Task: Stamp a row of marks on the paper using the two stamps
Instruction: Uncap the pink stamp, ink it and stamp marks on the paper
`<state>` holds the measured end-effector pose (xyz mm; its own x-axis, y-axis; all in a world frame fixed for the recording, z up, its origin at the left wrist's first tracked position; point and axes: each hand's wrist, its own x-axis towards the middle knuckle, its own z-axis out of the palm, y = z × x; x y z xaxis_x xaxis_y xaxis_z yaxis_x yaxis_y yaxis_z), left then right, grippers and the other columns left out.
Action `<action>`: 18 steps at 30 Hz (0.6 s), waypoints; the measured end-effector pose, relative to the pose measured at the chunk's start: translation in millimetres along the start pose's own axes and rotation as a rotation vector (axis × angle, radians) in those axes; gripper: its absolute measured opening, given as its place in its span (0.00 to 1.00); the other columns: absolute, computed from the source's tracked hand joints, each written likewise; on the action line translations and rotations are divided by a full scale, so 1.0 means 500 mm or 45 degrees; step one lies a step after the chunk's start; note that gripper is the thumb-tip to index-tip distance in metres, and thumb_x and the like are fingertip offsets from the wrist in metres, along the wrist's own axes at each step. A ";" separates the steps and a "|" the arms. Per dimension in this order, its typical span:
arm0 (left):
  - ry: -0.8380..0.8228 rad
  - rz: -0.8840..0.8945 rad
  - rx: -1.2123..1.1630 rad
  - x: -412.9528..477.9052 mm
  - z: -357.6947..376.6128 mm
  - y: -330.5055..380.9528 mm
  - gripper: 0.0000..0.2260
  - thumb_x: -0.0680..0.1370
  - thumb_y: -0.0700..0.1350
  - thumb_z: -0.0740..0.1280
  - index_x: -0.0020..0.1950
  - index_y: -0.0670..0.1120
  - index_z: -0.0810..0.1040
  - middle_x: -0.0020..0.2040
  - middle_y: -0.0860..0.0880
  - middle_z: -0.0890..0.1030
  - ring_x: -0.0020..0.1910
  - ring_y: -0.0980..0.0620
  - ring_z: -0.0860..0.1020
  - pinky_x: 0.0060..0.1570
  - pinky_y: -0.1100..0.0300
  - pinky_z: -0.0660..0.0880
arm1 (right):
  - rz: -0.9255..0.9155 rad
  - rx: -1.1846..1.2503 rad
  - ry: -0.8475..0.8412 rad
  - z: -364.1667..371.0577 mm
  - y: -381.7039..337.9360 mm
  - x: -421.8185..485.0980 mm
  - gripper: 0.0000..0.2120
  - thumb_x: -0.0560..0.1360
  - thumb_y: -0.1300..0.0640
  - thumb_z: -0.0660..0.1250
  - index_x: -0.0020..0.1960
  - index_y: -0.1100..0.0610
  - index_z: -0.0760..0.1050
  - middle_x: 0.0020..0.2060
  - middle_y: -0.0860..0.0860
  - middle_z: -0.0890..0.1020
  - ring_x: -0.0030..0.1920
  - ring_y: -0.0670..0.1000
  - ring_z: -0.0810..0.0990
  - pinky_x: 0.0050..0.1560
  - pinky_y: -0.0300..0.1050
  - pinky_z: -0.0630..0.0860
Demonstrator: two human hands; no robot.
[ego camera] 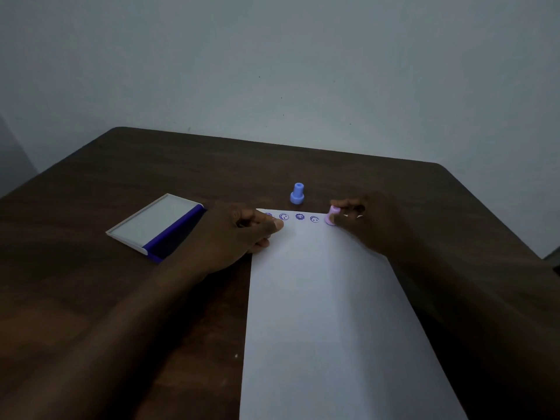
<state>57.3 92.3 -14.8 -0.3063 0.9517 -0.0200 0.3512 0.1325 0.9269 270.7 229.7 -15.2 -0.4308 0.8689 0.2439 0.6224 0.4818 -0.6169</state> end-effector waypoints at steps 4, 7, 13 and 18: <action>-0.001 0.008 0.002 0.003 0.001 -0.003 0.06 0.72 0.51 0.72 0.46 0.51 0.86 0.39 0.51 0.86 0.39 0.55 0.85 0.38 0.66 0.81 | -0.034 -0.007 -0.011 -0.006 0.003 0.001 0.11 0.69 0.54 0.76 0.51 0.53 0.85 0.52 0.46 0.85 0.47 0.43 0.82 0.42 0.22 0.69; -0.011 -0.003 0.003 0.008 -0.001 -0.008 0.08 0.70 0.54 0.73 0.45 0.53 0.86 0.38 0.53 0.87 0.39 0.55 0.85 0.40 0.64 0.82 | -0.024 -0.003 -0.034 -0.008 0.008 0.004 0.12 0.69 0.54 0.76 0.53 0.54 0.85 0.52 0.47 0.86 0.49 0.43 0.82 0.42 0.22 0.69; -0.013 -0.006 -0.001 0.010 0.001 -0.008 0.10 0.67 0.57 0.72 0.43 0.55 0.85 0.38 0.54 0.87 0.39 0.56 0.85 0.38 0.65 0.81 | -0.073 0.008 -0.042 -0.009 0.006 0.002 0.13 0.70 0.56 0.76 0.53 0.57 0.84 0.44 0.42 0.86 0.33 0.25 0.75 0.36 0.21 0.67; -0.027 -0.013 0.003 0.011 0.000 -0.007 0.14 0.62 0.61 0.69 0.42 0.56 0.85 0.38 0.56 0.86 0.38 0.56 0.85 0.40 0.63 0.81 | -0.130 -0.021 -0.035 -0.010 0.006 0.001 0.12 0.71 0.56 0.75 0.53 0.58 0.84 0.43 0.45 0.86 0.30 0.25 0.73 0.34 0.22 0.66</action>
<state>54.6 96.9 -18.4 -0.2914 0.9559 -0.0374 0.3502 0.1430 0.9257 275.8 231.9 -13.2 -0.5103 0.8119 0.2837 0.5849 0.5695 -0.5776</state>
